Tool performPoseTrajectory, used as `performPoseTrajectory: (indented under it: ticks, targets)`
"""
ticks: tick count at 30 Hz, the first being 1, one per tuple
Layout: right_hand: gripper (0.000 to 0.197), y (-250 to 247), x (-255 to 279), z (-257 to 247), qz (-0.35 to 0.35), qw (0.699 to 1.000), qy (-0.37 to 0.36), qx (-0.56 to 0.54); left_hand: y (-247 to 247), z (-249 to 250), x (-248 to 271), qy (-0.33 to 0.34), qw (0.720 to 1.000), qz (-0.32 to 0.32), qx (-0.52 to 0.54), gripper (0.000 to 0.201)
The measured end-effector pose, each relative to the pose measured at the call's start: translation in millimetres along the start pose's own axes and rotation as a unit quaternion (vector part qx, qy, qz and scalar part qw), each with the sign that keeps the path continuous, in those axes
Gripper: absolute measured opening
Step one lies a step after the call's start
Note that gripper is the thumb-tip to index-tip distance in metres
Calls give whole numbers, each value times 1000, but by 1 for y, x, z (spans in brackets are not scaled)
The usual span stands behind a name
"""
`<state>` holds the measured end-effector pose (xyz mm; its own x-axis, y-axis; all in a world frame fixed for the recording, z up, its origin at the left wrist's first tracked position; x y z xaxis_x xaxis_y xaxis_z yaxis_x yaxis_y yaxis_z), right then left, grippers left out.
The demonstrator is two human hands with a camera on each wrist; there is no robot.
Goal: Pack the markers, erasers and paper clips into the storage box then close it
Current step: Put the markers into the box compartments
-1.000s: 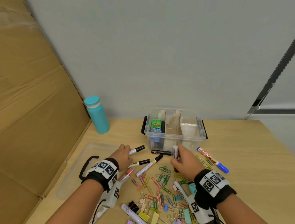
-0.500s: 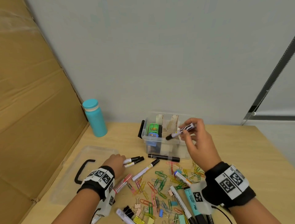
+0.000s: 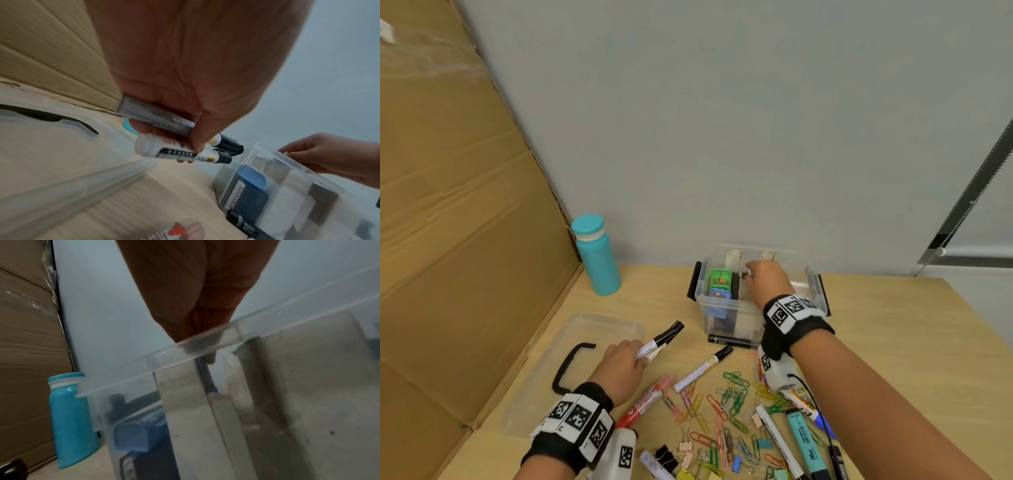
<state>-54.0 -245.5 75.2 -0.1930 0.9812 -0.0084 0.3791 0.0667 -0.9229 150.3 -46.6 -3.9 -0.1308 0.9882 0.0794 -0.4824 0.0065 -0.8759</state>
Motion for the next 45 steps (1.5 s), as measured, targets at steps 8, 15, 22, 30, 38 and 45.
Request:
performPoseTrajectory:
  ticks: [8,15,22,30,38,45]
  targets:
    - [29,-6,42,14,55,986,-107,-112,0,-2,2,-3,999,-5,48,18]
    - [23,27,105,36,54,964,-258,43,0,6,7,6,997,-6,79,16]
    - [39,72,82,43,-130,965,-68,216,-3,25,13,44,996,19,75,14]
    - [35,58,83,48,-104,970,-64,212,-24,88,15,136,986,88,38,10]
    - [6,4,120,90,-73,981,-100,-150,-52,154,-38,129,979,154,-18,48]
    - [11,5,131,106,-88,971,-121,-184,-24,221,-132,87,976,-19,-201,30]
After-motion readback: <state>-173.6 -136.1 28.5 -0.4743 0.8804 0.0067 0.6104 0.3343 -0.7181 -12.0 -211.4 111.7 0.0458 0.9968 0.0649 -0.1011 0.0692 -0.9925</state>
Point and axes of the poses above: each hand's wrist, its own x-axis away from the middle knuckle, its own y-axis out of the palm, z = x × y, the point moved 6 cm from there along -x, towards the middle knuckle, and after that the axes turned 11 degrees about y, right-handed, at the moved point
